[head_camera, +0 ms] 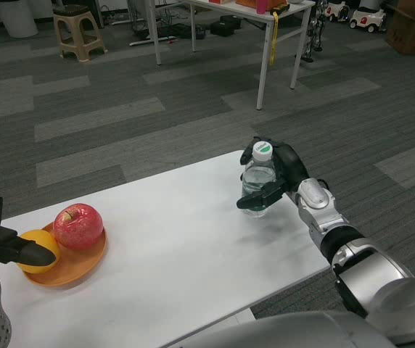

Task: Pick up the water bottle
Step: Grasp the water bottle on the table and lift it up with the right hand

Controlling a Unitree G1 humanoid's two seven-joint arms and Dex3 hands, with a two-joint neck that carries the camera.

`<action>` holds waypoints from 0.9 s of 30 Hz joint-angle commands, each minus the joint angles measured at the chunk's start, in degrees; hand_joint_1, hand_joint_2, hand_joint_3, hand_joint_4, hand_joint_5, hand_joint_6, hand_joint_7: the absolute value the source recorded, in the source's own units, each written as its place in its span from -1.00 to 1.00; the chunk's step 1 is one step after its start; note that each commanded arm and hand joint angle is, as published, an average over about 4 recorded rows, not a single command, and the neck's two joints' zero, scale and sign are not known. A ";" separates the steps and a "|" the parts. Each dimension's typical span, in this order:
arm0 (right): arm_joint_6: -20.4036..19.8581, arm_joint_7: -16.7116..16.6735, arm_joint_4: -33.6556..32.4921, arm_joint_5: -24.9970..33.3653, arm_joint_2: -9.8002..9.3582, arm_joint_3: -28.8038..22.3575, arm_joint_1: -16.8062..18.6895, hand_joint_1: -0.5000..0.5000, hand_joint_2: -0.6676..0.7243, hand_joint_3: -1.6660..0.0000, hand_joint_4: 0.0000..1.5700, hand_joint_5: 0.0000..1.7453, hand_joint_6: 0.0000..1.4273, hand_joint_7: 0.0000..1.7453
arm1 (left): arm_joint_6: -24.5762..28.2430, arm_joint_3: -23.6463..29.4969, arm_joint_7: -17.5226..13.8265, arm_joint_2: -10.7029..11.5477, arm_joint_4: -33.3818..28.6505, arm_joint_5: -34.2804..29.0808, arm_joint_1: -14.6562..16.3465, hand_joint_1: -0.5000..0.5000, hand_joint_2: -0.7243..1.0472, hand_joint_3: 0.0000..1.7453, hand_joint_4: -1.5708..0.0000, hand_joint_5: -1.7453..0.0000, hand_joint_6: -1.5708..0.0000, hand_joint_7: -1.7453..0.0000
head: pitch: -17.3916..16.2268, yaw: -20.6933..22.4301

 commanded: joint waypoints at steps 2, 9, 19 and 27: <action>-0.60 -0.33 -6.44 0.24 -0.22 0.51 0.36 0.83 0.00 0.48 0.51 0.56 0.61 0.60 | -0.39 0.15 -0.02 -0.27 0.15 0.02 0.28 -0.64 -0.70 -0.90 1.00 0.88 1.00 1.00 | 0.00 0.12; -0.49 -0.53 -11.17 0.28 -0.64 1.96 0.10 0.83 0.00 0.45 0.46 0.53 0.53 0.60 | -0.39 0.04 -0.02 -0.27 0.15 0.07 0.33 -0.64 -0.75 -0.90 1.00 0.88 1.00 1.00 | 0.13 0.94; -0.22 -0.75 -17.85 0.46 -1.16 6.13 -1.66 0.83 -0.09 0.43 0.44 0.44 0.46 0.60 | -0.39 0.17 -0.02 -0.27 0.06 0.07 0.54 -0.64 -0.75 -0.90 1.00 0.88 1.00 1.00 | 0.46 2.40; 0.02 -0.95 -21.63 0.61 -1.82 13.67 -5.00 0.83 -0.09 0.43 0.42 0.44 0.42 0.52 | -0.39 0.17 -0.04 -0.27 0.06 0.02 0.61 -0.64 -0.72 -0.90 1.00 0.88 1.00 1.00 | 0.78 3.92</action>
